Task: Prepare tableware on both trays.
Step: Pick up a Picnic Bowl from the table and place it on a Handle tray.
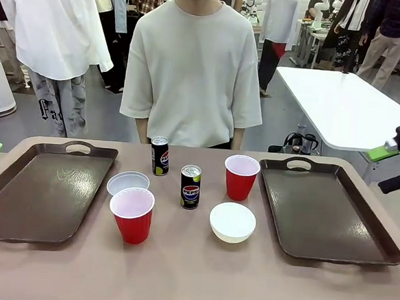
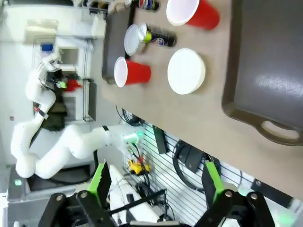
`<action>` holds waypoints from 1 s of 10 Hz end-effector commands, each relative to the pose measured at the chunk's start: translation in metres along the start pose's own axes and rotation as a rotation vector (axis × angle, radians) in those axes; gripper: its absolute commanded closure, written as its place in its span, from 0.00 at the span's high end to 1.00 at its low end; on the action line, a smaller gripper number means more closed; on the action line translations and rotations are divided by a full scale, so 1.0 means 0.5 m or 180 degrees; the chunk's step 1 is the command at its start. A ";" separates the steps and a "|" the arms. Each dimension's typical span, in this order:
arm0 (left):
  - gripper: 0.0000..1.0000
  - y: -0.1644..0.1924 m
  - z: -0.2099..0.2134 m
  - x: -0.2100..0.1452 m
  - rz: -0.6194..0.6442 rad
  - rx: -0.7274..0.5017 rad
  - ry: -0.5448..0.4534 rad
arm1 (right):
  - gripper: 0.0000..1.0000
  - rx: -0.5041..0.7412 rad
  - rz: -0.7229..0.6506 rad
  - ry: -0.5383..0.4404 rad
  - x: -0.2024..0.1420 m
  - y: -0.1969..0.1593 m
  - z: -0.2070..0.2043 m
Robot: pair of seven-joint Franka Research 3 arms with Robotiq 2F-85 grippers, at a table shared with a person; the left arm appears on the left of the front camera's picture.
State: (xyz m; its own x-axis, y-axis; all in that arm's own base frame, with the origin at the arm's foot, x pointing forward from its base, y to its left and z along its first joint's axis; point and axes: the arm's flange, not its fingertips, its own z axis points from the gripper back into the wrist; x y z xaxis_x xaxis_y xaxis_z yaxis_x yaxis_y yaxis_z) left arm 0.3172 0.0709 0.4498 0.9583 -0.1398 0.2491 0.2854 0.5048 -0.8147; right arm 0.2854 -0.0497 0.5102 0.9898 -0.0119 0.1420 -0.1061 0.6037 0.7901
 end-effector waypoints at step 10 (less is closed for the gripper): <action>1.00 -0.013 0.073 -0.010 0.0213 0.0011 -0.0775 | 1.00 0.0232 -0.0098 -0.0283 0.012 -0.037 0.025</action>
State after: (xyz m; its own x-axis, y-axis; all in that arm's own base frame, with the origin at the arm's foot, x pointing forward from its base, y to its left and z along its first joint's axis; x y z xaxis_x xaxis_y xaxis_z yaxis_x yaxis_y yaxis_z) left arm 0.3111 0.0975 0.4732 0.9472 0.1012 0.3042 0.2093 0.5236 -0.8259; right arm 0.2928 -0.0727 0.5035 0.9810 -0.1055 0.1629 -0.0780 0.5544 0.8286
